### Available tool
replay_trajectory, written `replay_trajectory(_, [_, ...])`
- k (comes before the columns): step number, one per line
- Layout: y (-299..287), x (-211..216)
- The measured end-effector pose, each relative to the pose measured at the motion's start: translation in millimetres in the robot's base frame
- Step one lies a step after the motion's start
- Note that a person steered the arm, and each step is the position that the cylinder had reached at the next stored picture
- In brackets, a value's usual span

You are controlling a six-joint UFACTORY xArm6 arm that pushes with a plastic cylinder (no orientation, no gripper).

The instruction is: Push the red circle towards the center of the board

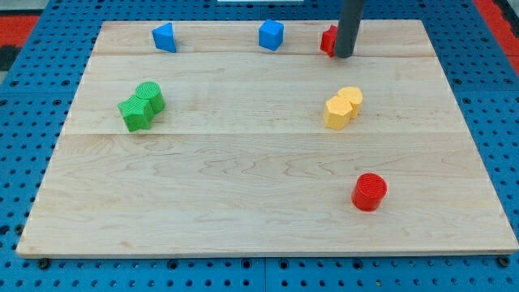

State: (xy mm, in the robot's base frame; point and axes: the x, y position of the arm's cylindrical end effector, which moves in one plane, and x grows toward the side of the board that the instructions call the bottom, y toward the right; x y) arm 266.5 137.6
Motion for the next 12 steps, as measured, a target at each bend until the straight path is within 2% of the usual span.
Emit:
replay_trajectory(1, [27,-11])
replay_trajectory(2, [44,13])
replay_trajectory(5, [51,12])
replay_trajectory(6, [40,21])
replay_trajectory(7, [2,34])
replay_trajectory(8, [61,83])
replay_trajectory(9, [79,197])
replay_trajectory(10, [88,267])
replay_trajectory(11, [53,288])
replay_trajectory(12, [-37,287])
